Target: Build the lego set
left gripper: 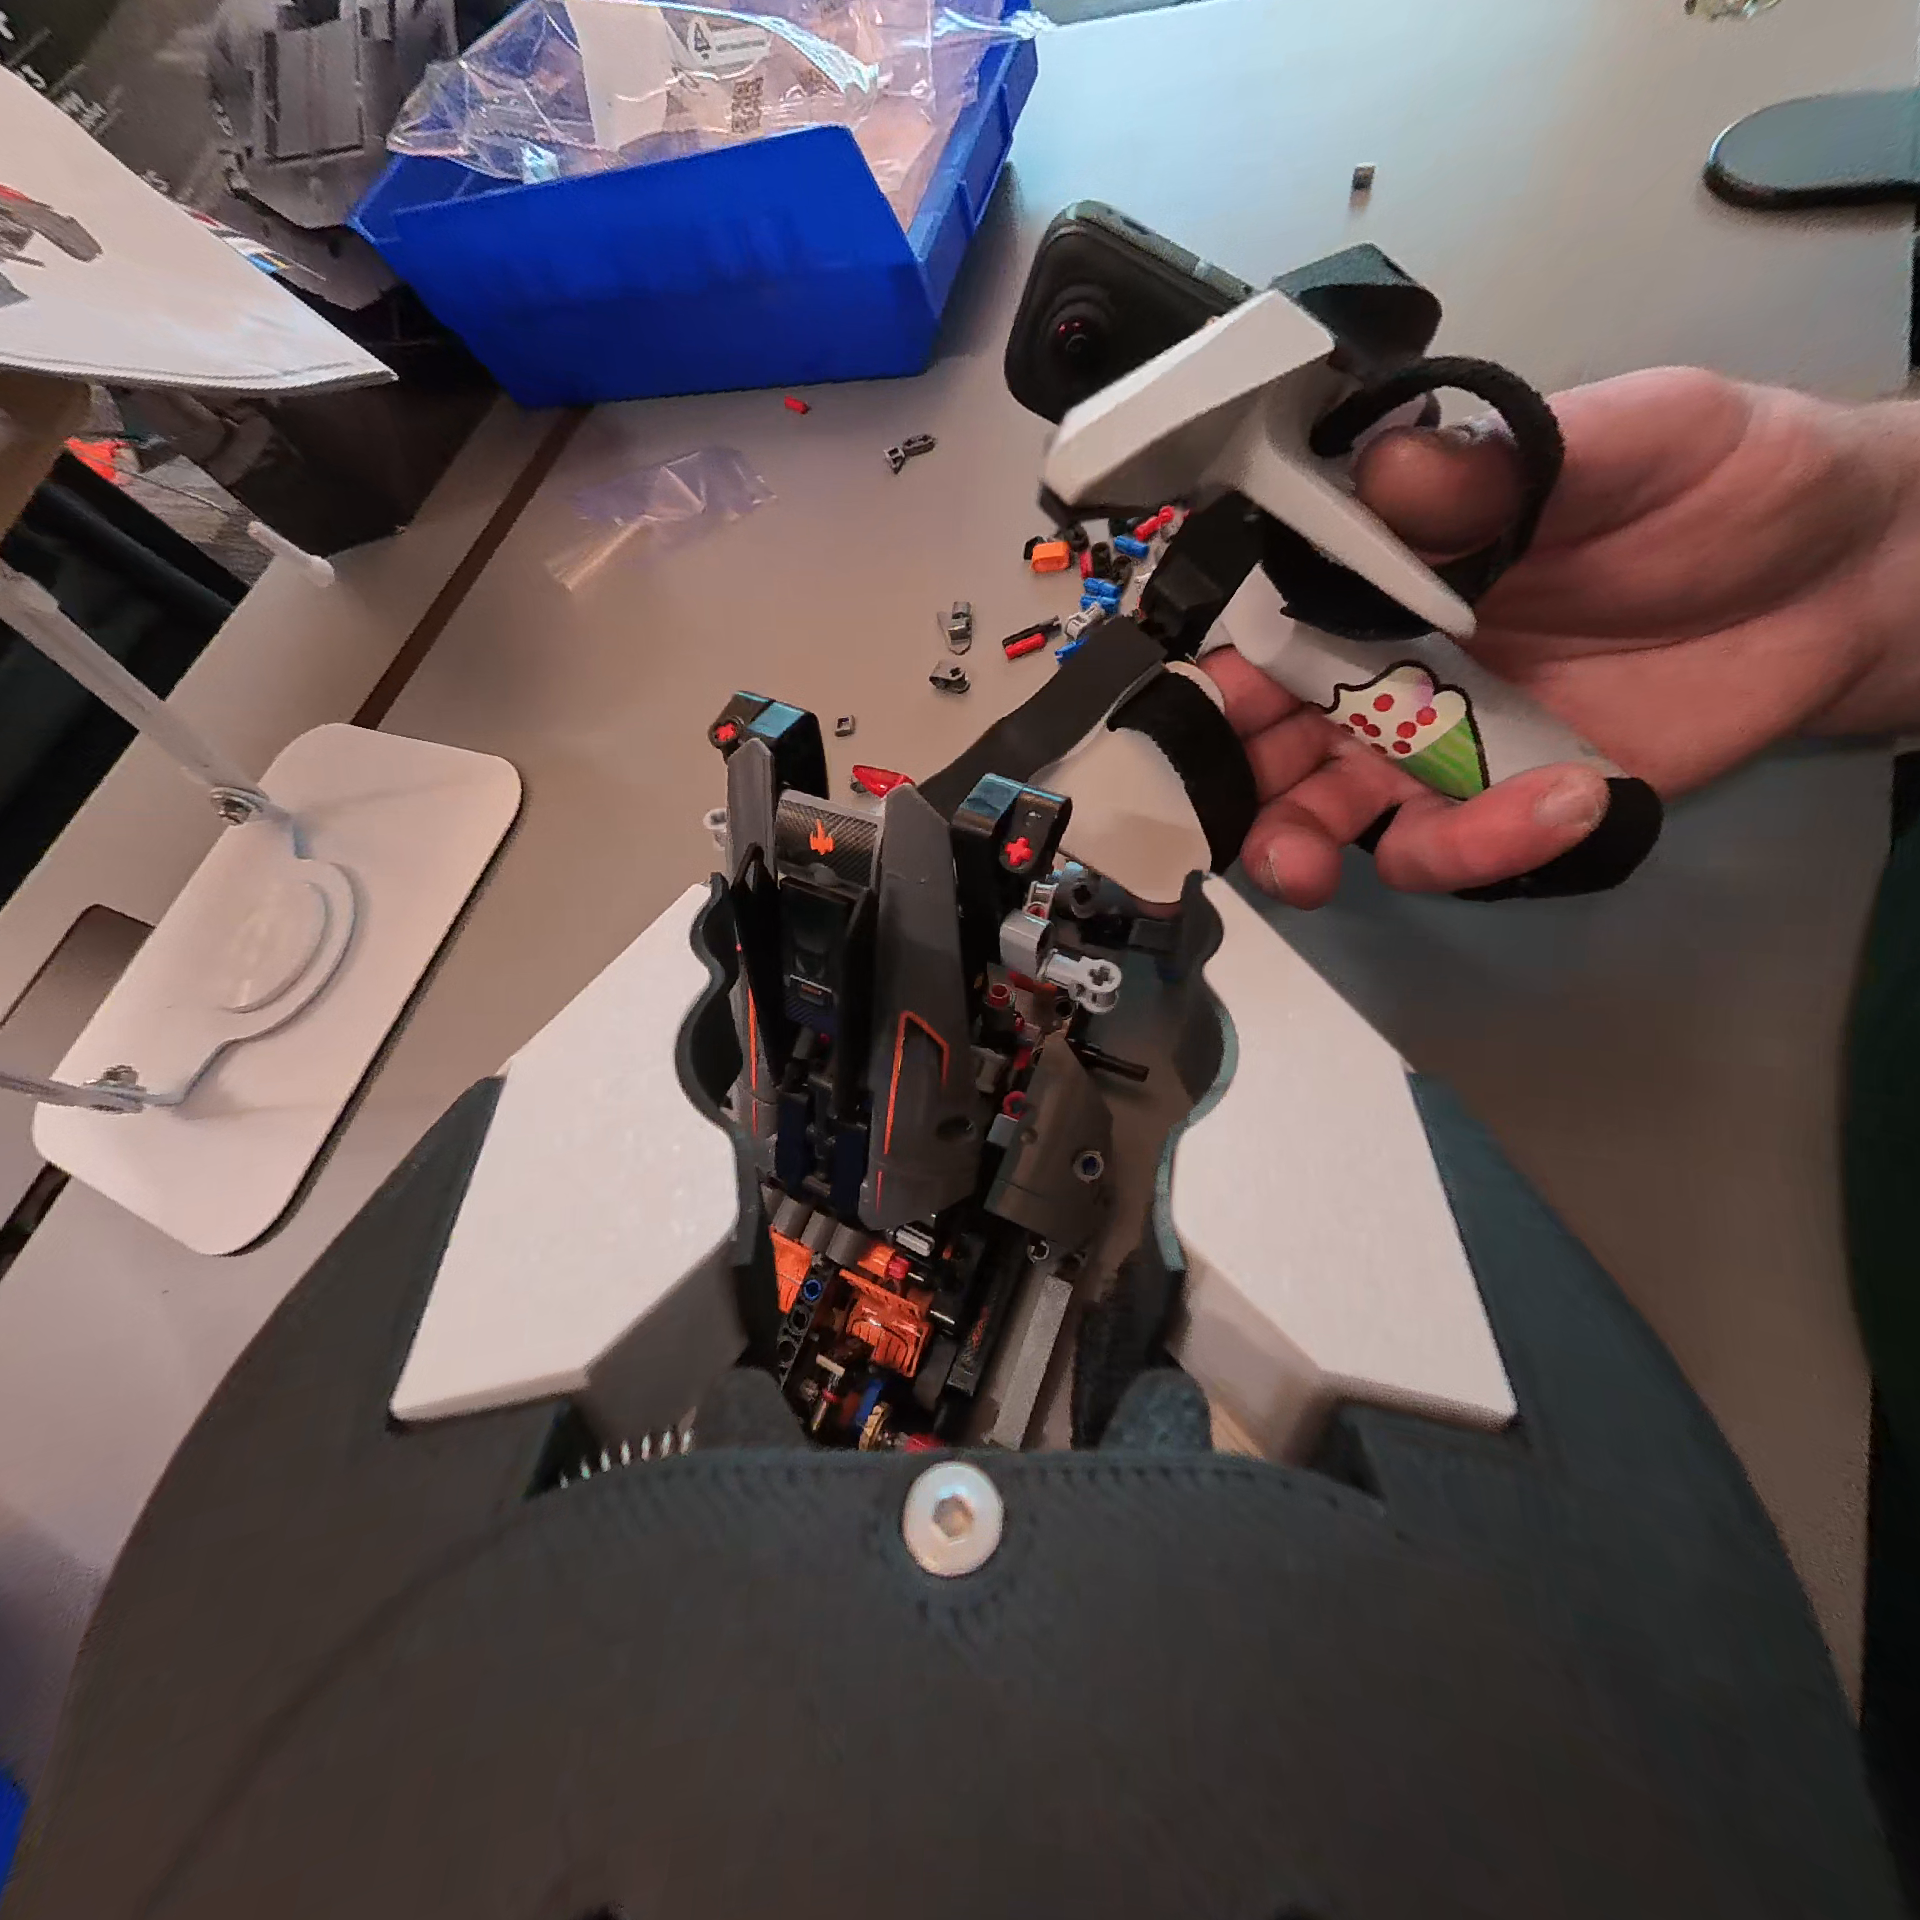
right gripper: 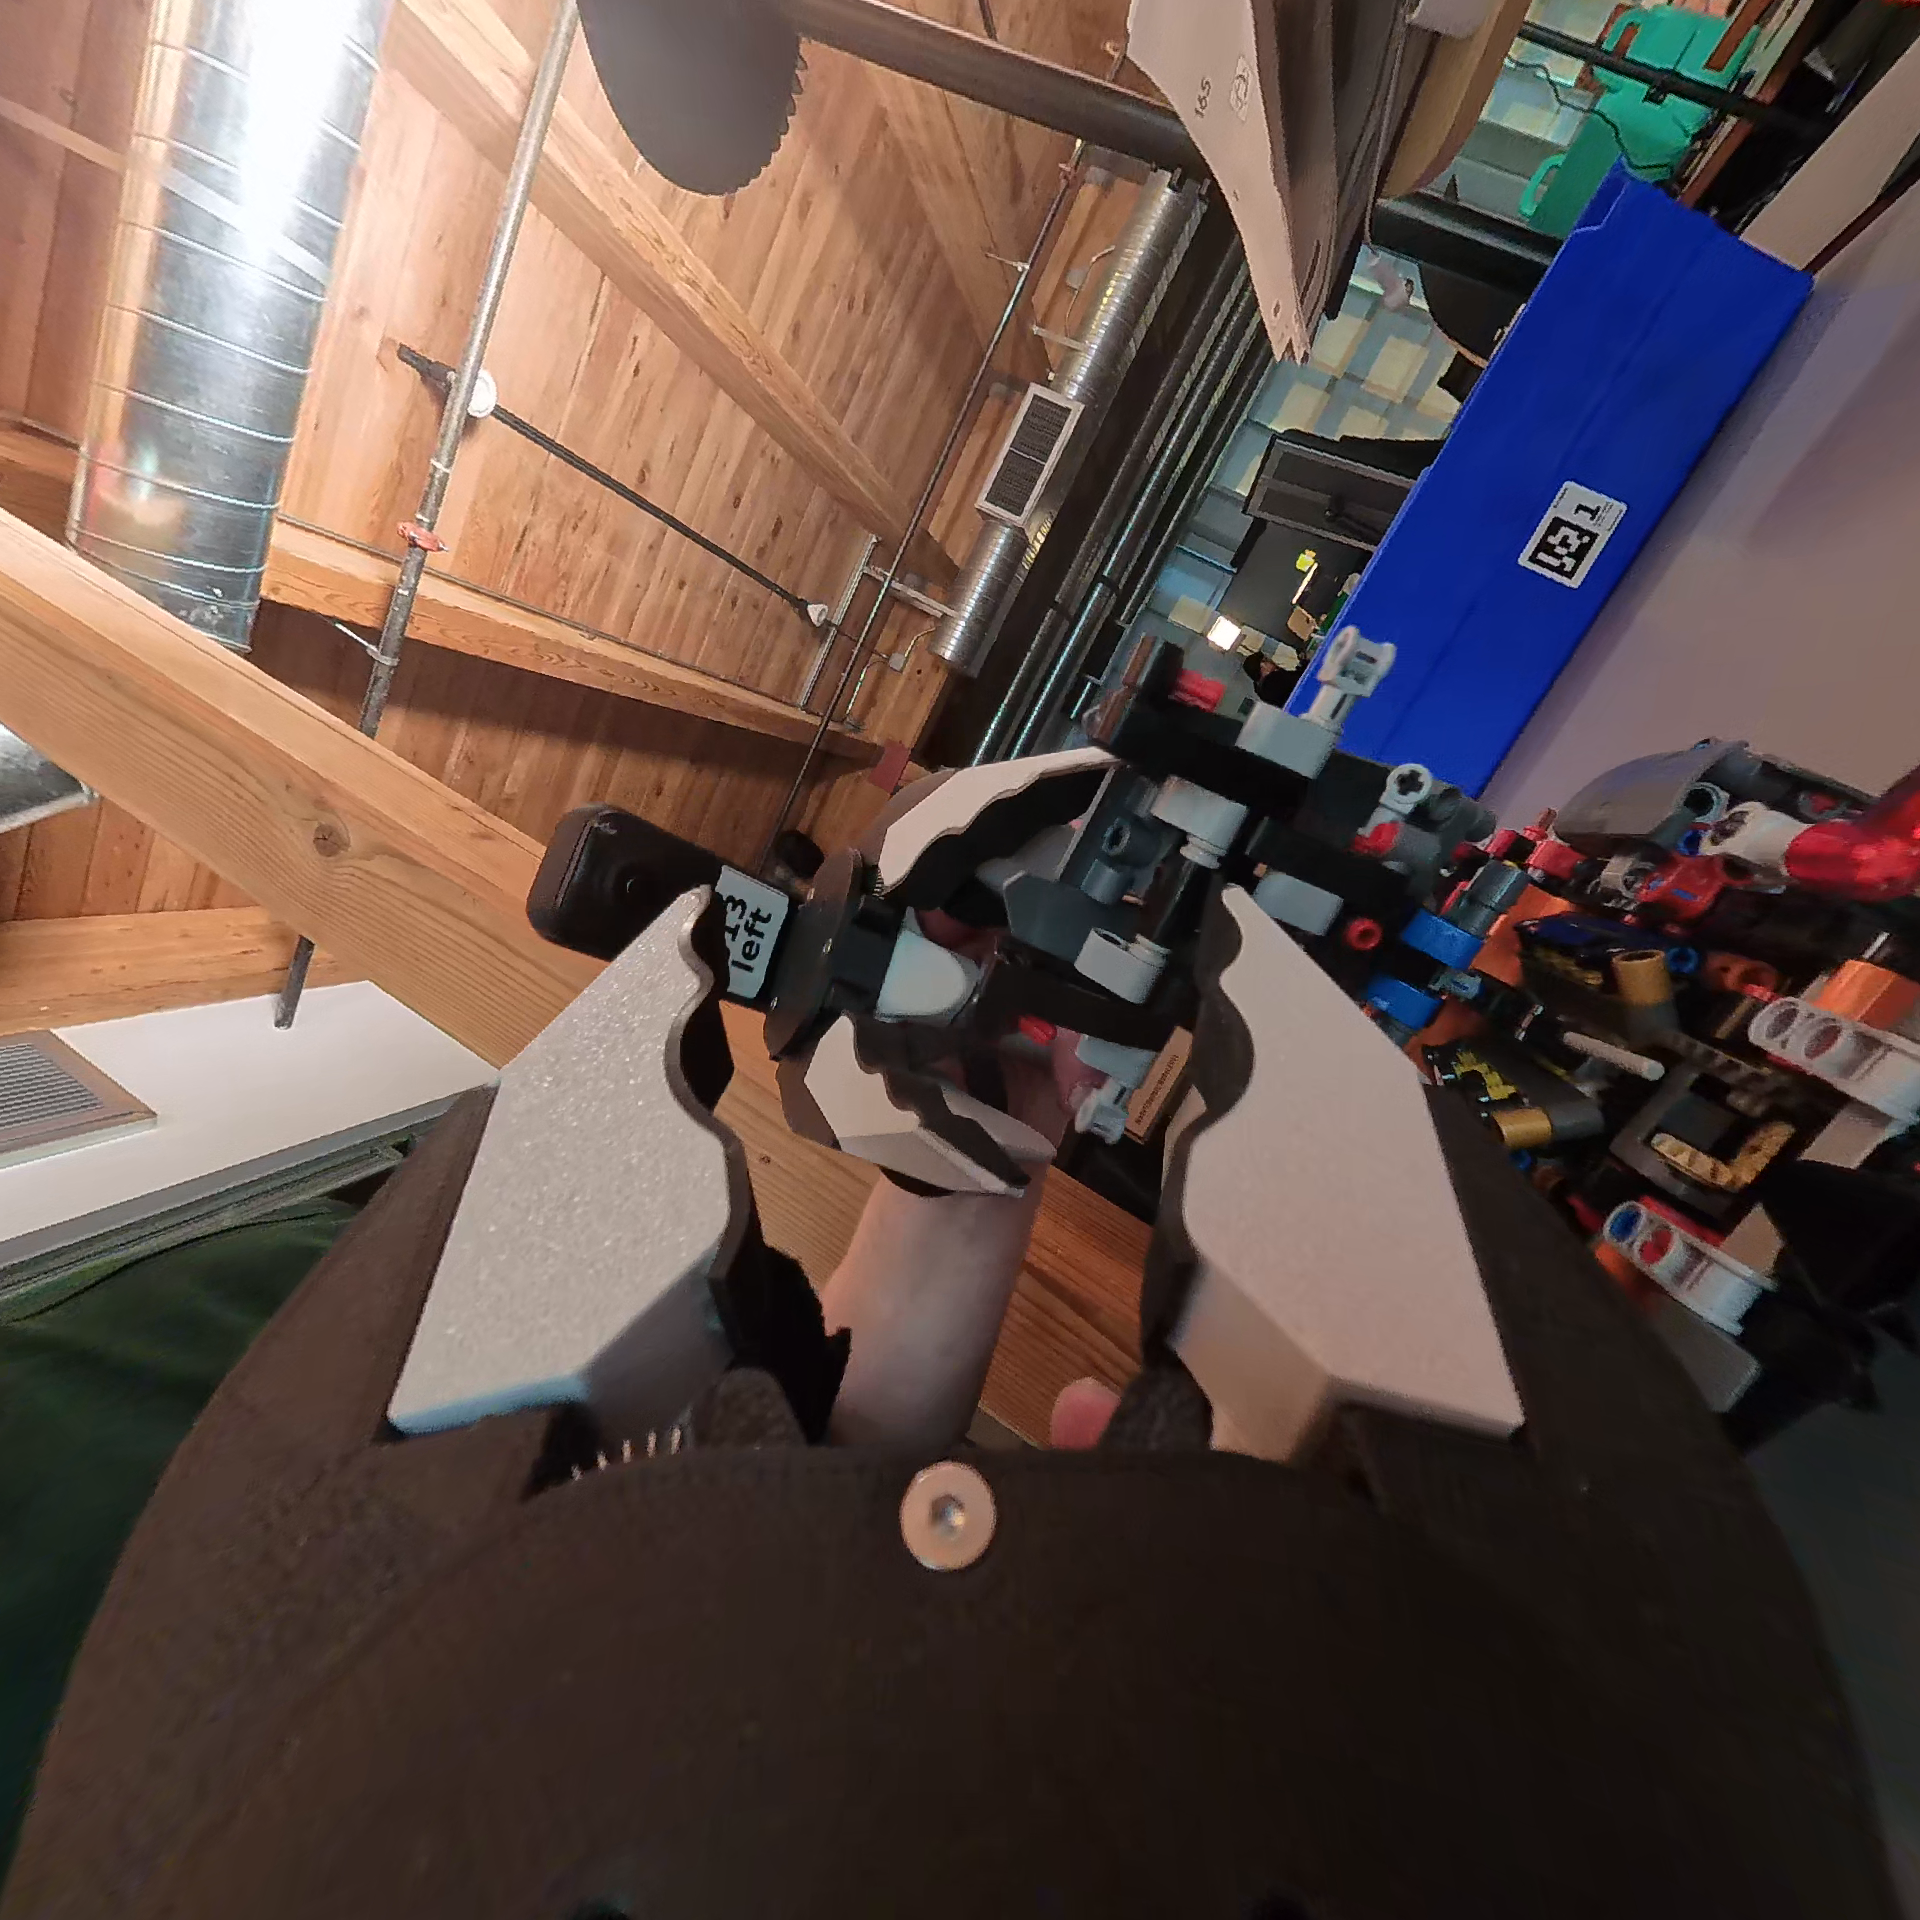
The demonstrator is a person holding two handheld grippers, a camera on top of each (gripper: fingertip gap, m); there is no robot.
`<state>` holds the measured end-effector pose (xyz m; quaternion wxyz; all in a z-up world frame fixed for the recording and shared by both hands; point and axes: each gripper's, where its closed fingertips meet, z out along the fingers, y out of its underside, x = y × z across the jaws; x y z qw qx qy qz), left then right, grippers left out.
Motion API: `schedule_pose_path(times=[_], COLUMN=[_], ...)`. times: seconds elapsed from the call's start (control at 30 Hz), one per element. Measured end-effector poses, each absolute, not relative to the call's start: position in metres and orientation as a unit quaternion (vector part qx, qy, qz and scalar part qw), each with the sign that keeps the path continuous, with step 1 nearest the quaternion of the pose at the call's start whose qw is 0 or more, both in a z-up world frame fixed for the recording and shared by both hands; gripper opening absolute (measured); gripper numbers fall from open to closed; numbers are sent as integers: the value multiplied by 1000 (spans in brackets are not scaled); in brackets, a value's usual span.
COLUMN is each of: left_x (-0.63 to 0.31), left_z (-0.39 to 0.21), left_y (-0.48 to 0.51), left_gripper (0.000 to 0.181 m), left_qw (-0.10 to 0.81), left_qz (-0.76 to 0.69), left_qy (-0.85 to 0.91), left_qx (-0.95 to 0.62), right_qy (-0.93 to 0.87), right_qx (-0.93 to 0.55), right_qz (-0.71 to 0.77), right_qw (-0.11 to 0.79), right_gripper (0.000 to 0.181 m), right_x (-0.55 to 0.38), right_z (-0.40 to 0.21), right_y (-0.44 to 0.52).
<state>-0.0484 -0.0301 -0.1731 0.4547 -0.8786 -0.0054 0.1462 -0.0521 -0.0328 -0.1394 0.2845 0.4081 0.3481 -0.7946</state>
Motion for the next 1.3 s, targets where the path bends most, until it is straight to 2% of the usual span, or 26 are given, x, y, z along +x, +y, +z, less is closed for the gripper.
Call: schedule_pose_path(times=[0.17,1.0,1.3], left_x=[-43,-31,-30], left_z=[-170,-182,-183], left_y=[-27,-19,-19], left_gripper=[75,84,80], left_qw=[457,439,438], left_qz=[159,156,159], left_qy=[11,32,36], left_qx=[-875,-884,-884], right_qy=[343,340,333], right_qx=[410,438,437], right_qz=[-795,-786,-789], right_qw=[286,273,274], right_gripper=[88,95,96], right_x=[-53,-59,-57], right_z=[-140,-140,-141], right_y=[-32,-39,-36])
